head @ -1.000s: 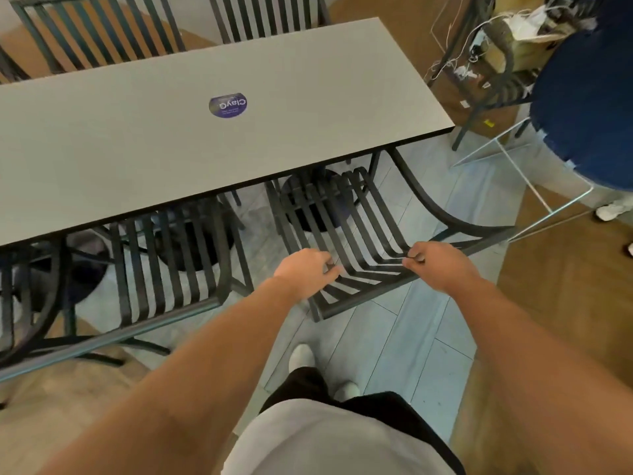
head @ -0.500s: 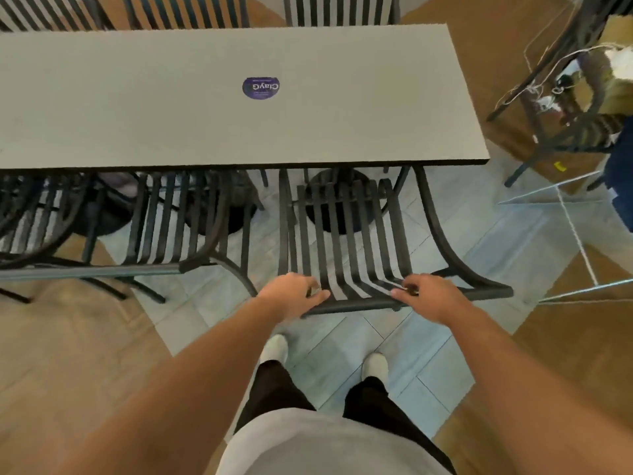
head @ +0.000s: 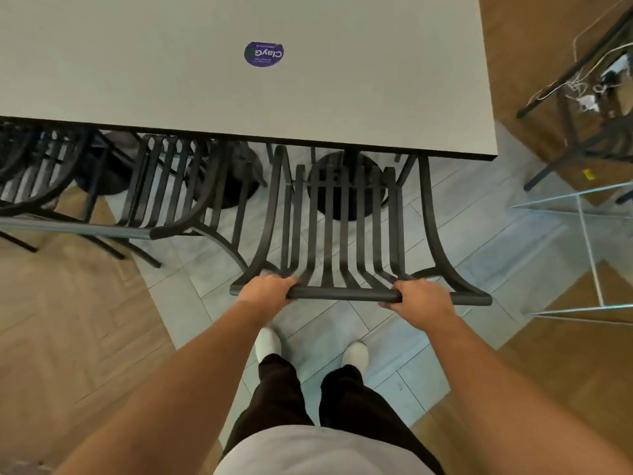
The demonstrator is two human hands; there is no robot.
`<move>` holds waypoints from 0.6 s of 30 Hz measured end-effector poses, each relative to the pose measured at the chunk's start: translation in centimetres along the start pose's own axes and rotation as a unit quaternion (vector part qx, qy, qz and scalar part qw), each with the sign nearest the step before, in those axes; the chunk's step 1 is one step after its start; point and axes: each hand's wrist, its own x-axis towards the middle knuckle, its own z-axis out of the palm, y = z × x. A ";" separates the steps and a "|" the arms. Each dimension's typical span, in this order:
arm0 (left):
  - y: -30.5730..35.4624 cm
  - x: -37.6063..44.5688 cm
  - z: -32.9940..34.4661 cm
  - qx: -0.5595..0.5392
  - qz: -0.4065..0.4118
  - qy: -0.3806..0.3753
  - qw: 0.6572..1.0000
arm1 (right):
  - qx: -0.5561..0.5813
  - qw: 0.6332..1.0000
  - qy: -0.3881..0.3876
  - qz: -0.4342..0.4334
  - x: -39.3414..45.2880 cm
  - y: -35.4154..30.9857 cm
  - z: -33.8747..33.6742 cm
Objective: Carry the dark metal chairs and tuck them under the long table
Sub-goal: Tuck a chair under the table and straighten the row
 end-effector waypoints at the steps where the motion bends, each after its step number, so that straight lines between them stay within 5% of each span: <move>1: 0.0 0.1 0.0 0.003 0.001 0.002 1.000 | 0.000 1.000 0.001 0.004 0.0 0.0 0.1; 18: 1.1 4.6 -3.4 0.051 0.015 0.036 0.998 | -0.013 0.999 -0.020 0.035 4.0 1.5 -2.3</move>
